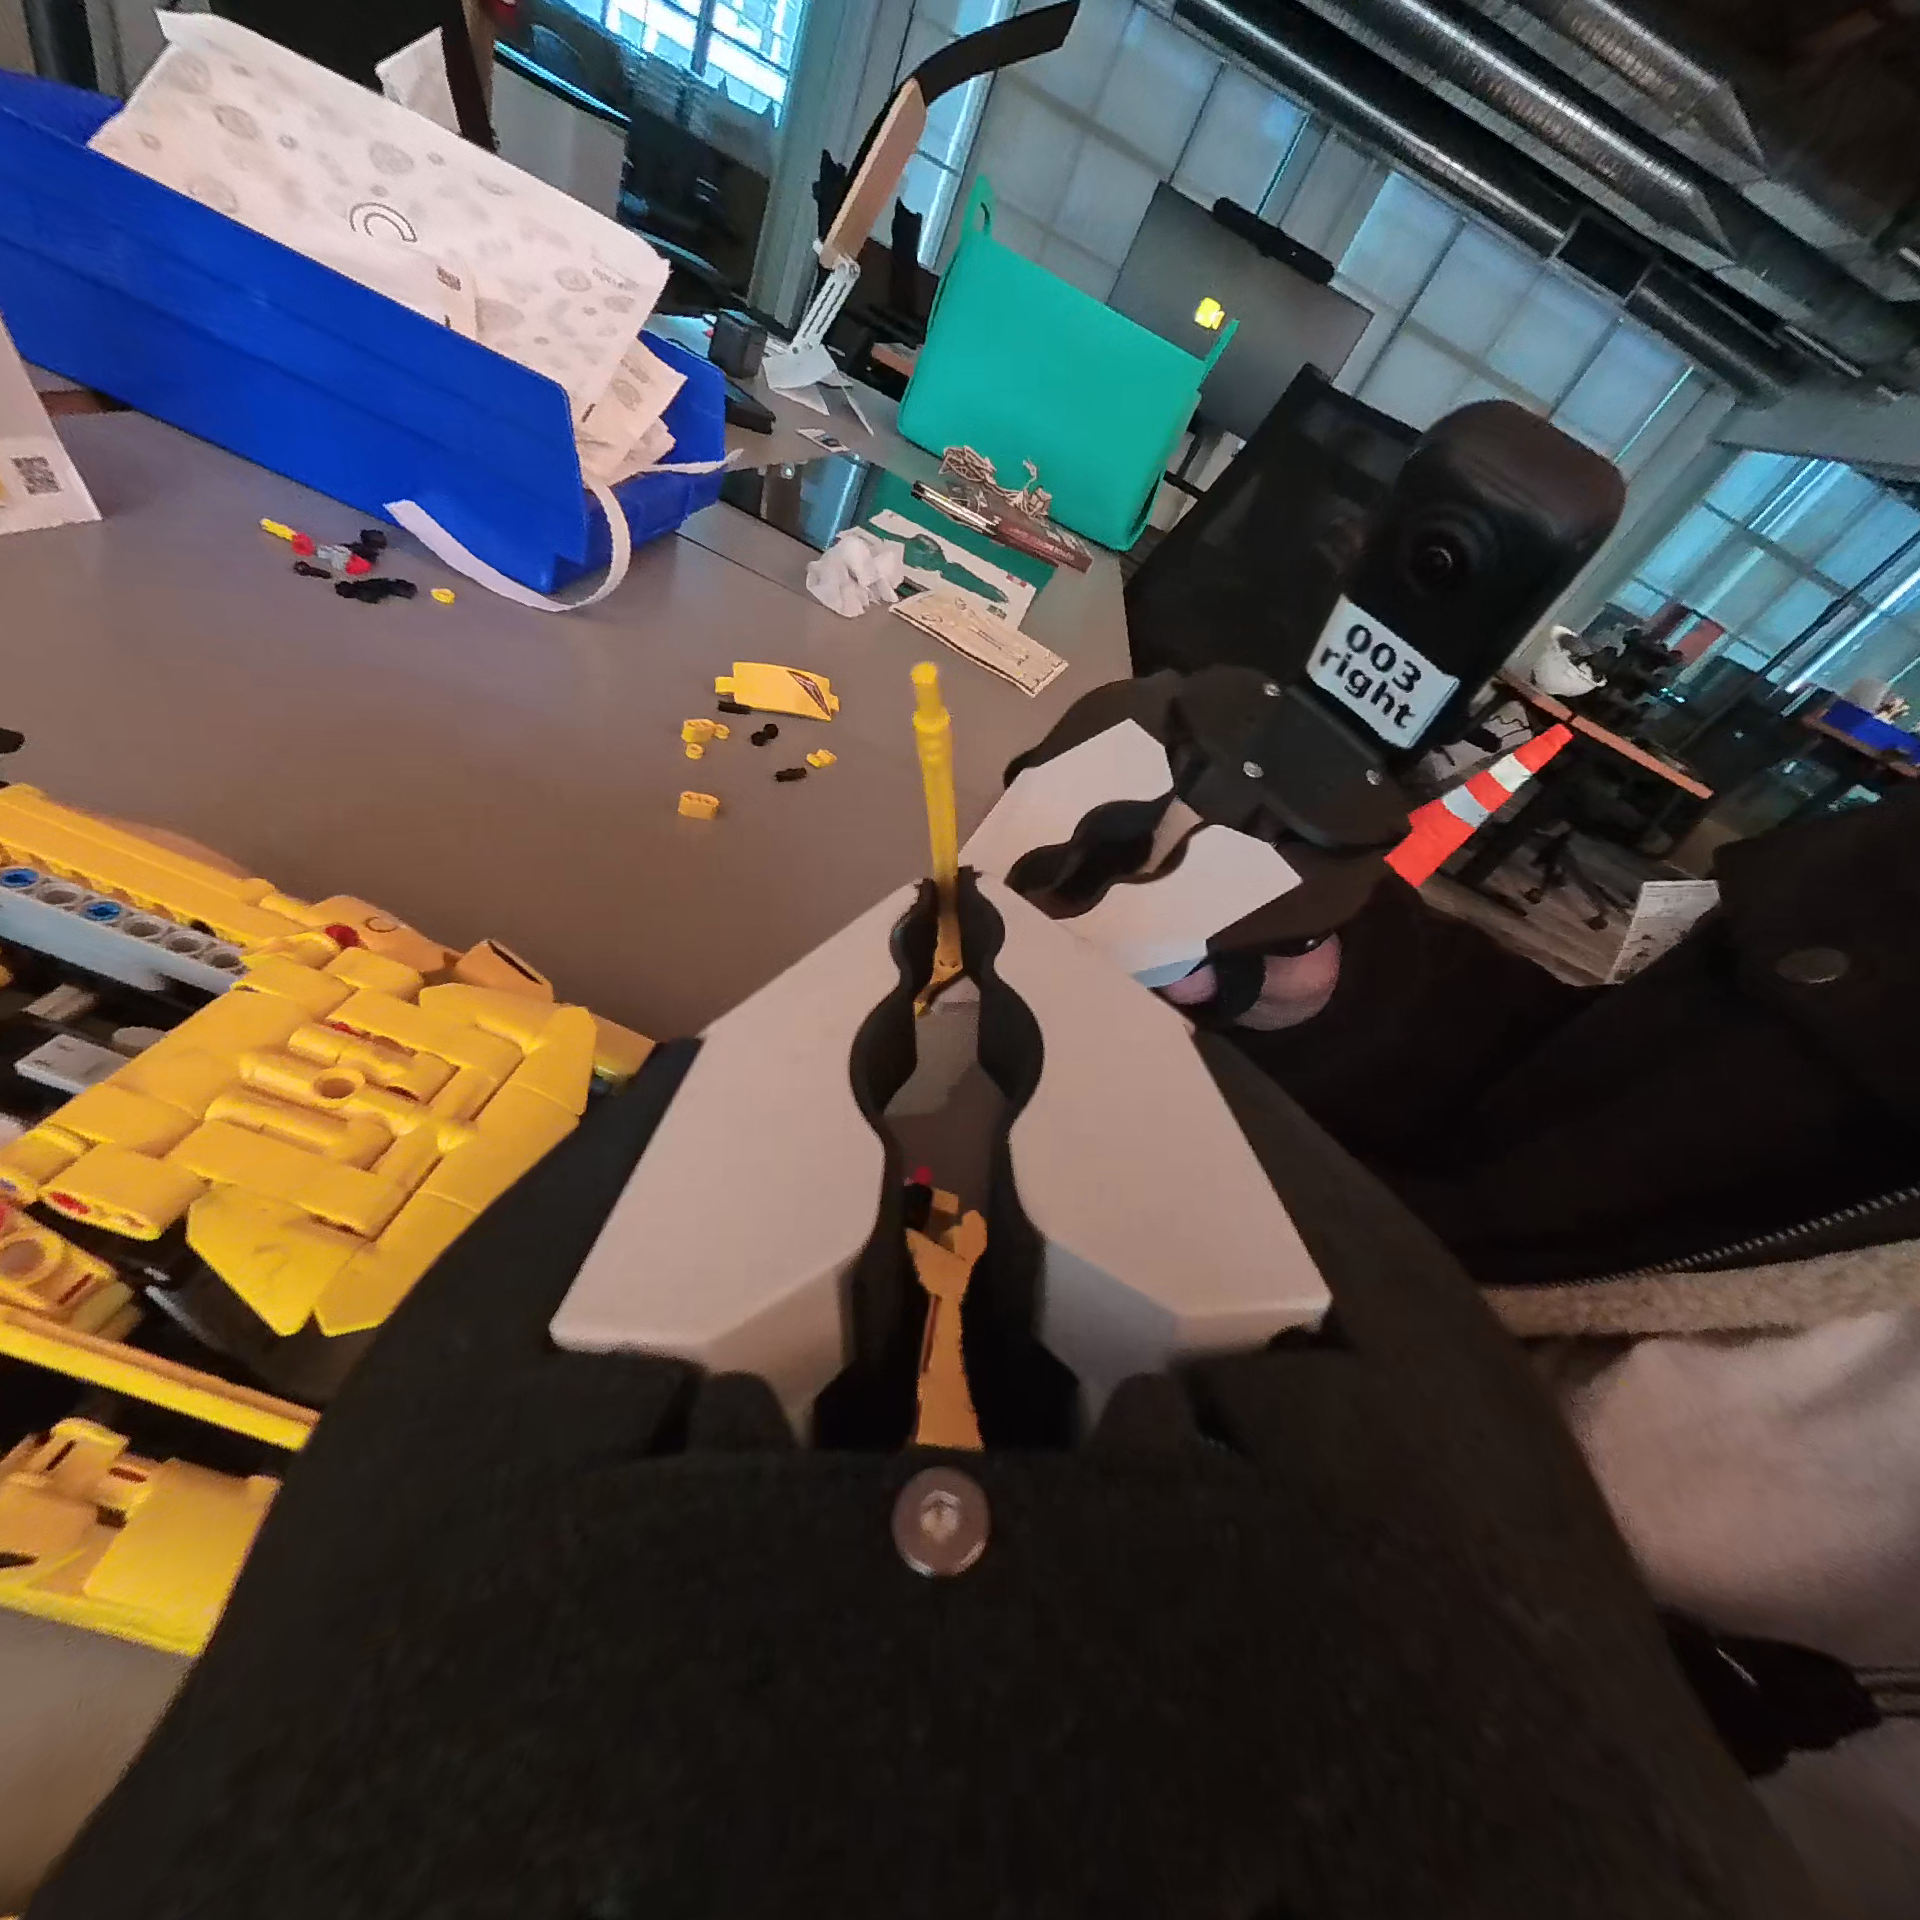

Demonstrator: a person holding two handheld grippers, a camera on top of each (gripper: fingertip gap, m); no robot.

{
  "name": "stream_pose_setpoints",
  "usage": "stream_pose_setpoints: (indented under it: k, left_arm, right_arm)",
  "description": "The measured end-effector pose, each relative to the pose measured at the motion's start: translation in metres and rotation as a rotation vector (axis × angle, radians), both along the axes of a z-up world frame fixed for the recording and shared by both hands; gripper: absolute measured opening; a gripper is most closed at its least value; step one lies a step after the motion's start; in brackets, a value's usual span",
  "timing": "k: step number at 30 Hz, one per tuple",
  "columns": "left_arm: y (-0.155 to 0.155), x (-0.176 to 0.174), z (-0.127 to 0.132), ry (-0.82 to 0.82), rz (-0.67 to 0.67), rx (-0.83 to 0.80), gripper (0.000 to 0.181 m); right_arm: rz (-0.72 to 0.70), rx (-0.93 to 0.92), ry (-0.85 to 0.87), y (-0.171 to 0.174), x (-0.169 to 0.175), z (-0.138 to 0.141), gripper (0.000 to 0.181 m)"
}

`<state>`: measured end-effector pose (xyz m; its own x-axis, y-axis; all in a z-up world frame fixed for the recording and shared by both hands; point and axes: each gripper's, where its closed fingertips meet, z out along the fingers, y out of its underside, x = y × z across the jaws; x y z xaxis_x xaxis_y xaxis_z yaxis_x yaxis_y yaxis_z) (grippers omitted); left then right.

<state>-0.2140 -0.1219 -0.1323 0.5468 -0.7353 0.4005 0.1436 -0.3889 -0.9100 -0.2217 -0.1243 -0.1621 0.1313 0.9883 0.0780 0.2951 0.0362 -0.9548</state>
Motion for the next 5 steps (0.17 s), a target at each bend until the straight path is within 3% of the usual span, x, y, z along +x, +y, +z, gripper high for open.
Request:
stream_pose_setpoints:
  k: [5]
  left_arm:
    - [0.002, -0.001, -0.005, 0.042, 0.034, -0.004, 0.002]
  right_arm:
    - [-0.04, 0.011, -0.134, 0.006, 0.003, -0.017, 0.006]
